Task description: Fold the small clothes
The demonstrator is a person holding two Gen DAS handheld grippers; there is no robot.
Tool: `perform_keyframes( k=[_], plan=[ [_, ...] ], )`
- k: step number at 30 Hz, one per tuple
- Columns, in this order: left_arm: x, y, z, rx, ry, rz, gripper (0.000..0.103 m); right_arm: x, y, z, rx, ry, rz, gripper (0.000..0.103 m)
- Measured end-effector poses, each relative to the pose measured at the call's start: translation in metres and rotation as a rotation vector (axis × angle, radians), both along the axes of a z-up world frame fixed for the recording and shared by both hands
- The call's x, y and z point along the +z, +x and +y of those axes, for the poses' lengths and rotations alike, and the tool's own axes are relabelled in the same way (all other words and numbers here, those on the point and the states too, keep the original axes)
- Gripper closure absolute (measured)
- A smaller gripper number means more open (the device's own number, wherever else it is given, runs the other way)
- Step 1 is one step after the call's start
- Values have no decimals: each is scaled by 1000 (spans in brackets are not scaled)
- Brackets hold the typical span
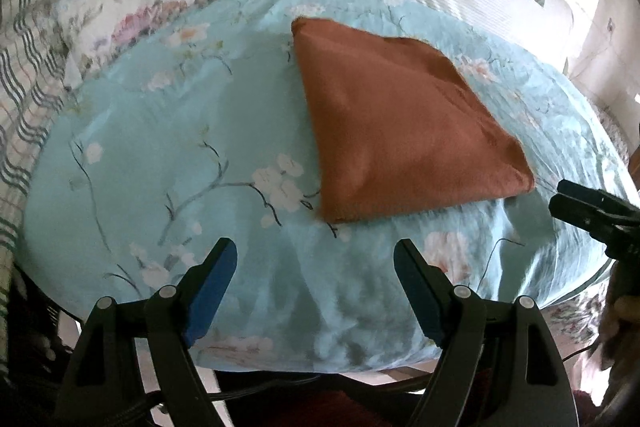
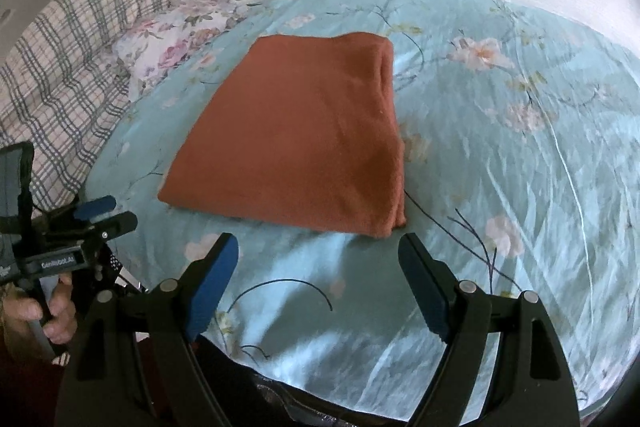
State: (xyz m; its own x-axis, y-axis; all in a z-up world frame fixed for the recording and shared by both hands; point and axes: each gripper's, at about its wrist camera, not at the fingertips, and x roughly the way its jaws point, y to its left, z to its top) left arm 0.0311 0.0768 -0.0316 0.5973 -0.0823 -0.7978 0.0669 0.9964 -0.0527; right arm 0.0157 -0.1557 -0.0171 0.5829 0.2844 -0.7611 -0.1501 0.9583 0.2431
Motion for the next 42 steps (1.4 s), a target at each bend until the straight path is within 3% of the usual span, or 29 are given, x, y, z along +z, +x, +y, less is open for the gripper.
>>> perform_keyframes(
  k=[7,17,25,42],
  plan=[
    [22,-11,-13,12,182,-23,21,16,-13,6,64,-26,-1,8],
    [8,-4,-10,58,268,-3,20,10,-19,23,136,-89,5,4],
    [2,12,-5,81,264,-7,20,-8,1,27,114,-52,39,4],
    [9,35,-1,85,188,-26,19,-3,29,17,103,-50,32,4]
  ],
)
